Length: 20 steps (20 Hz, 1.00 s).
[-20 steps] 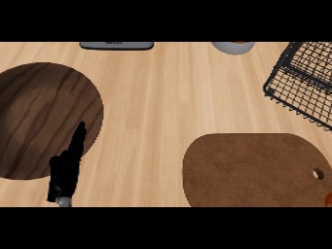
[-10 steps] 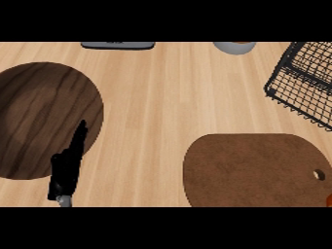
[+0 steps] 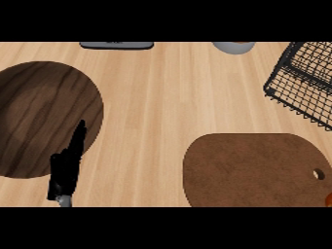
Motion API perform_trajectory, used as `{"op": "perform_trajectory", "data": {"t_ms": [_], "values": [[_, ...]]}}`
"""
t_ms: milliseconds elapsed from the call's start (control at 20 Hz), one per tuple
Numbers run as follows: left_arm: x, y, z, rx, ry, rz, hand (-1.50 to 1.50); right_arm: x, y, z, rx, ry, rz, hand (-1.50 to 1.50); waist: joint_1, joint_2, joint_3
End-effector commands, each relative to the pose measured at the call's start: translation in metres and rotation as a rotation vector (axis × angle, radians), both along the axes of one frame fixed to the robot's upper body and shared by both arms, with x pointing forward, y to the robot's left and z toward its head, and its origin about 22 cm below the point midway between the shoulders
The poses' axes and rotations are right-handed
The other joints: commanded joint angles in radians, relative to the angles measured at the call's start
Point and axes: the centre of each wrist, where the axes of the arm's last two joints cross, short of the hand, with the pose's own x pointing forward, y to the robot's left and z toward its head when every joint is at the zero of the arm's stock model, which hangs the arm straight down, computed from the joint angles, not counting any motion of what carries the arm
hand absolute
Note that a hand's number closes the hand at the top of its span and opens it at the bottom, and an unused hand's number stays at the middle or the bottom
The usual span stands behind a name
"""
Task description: Pick the cupcake from the cutting board and place it in the tiered basket
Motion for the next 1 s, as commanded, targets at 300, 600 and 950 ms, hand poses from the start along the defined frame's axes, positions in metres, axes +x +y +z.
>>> {"op": "perform_trajectory", "data": {"t_ms": [300,600,950], "values": [[-0.003,0.001,-0.010,-0.024,0.047,0.015,0.00,0.025,-0.002,-0.065,0.385,-0.066,0.014,-1.50,0.001,0.008,-0.002],[-0.004,0.003,-0.012,0.001,0.043,0.012,0.00,0.032,0.003,-0.075,0.551,-0.179,0.046,-1.50,-0.007,0.004,-0.003],[-0.011,0.008,-0.013,-0.020,0.058,0.002,0.00,0.014,-0.030,-0.016,0.561,-0.490,-0.061,-1.50,-0.010,0.004,-0.003]]}}
